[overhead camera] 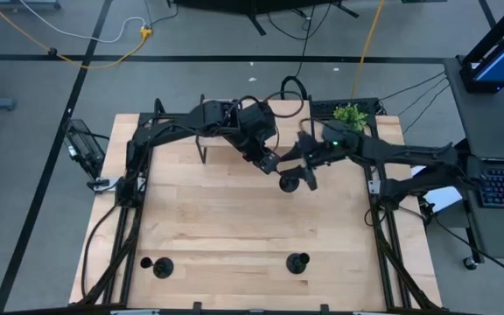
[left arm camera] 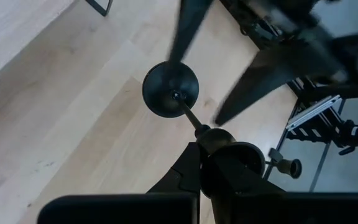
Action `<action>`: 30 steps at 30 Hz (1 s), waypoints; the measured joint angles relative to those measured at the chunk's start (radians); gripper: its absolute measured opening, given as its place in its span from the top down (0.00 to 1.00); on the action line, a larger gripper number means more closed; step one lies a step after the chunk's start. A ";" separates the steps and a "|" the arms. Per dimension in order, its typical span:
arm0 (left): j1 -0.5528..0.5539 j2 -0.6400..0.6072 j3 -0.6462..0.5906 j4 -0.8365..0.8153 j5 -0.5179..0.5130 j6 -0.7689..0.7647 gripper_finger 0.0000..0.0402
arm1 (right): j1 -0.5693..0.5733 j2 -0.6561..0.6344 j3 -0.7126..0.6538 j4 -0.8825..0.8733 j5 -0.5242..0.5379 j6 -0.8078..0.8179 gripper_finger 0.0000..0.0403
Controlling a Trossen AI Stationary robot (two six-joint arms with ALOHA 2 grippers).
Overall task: Pick & Place candle stick holders
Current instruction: Put the top black candle holder on the shelf
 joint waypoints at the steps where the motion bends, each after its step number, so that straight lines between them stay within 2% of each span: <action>1: 0.003 0.000 0.000 0.000 0.000 0.005 0.98 | 0.006 0.020 0.031 -0.043 0.024 -0.026 0.47; 3: 0.006 0.000 0.000 -0.002 -0.001 0.017 0.98 | 0.016 0.062 0.092 -0.107 0.063 -0.064 0.47; 7: 0.004 0.000 0.000 -0.004 -0.003 0.036 0.98 | 0.030 0.128 0.183 -0.187 0.064 -0.106 0.48; 13: 0.004 0.000 0.000 -0.028 -0.008 0.048 0.98 | 0.044 0.180 0.233 -0.221 0.066 -0.118 0.53; 30: 0.007 0.000 -0.001 -0.035 -0.017 0.061 0.98 | 0.045 0.173 0.234 -0.256 0.109 -0.151 0.97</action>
